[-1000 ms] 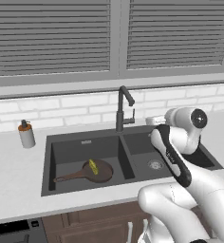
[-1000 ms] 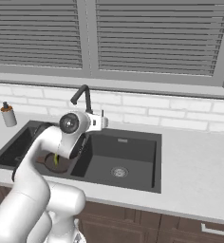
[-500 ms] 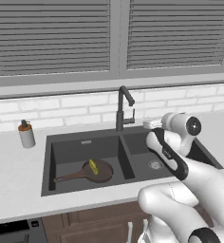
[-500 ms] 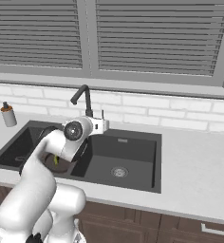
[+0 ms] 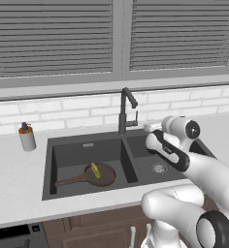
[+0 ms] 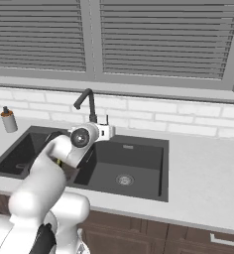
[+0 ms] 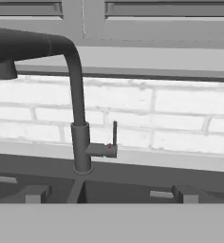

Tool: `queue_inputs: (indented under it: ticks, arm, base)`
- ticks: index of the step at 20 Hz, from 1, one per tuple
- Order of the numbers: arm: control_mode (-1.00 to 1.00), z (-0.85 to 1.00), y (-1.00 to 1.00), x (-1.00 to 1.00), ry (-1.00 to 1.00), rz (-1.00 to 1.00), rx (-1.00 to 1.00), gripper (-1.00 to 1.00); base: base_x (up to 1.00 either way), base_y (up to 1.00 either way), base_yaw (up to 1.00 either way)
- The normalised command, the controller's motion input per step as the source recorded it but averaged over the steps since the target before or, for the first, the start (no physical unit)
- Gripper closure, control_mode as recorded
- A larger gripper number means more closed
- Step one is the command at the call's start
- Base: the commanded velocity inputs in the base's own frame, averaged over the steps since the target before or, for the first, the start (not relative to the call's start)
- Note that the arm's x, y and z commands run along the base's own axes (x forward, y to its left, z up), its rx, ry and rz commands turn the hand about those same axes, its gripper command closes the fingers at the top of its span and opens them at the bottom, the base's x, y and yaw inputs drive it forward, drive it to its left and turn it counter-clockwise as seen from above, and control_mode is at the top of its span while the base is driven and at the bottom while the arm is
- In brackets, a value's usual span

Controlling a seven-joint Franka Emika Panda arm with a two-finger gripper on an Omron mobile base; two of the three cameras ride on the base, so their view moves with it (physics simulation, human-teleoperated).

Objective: Pick the pan and sponge and place them into the sink. Then turn on the water.

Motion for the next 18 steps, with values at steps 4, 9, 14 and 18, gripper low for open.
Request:
queue_inputs:
  ticks: [4, 9, 14, 18]
  arm:
    - [-1.0, -0.17, 0.0, 0.19, -0.02, 0.01, 0.0, -1.0]
    - [-1.0, -0.31, -0.38, 0.01, -0.04, 0.0, 0.0, -1.0]
    - [-1.0, -0.19, -0.05, 0.09, 0.0, 0.0, 0.0, -1.0]
    - [-1.0, -0.11, 0.0, 0.28, 0.0, 0.0, 0.0, -1.0]
  base:
    - [0.0, 0.0, 0.0]
    - [0.0, 0.0, 0.0]
    - [0.0, 0.0, 0.0]
    - [0.0, 0.0, 0.0]
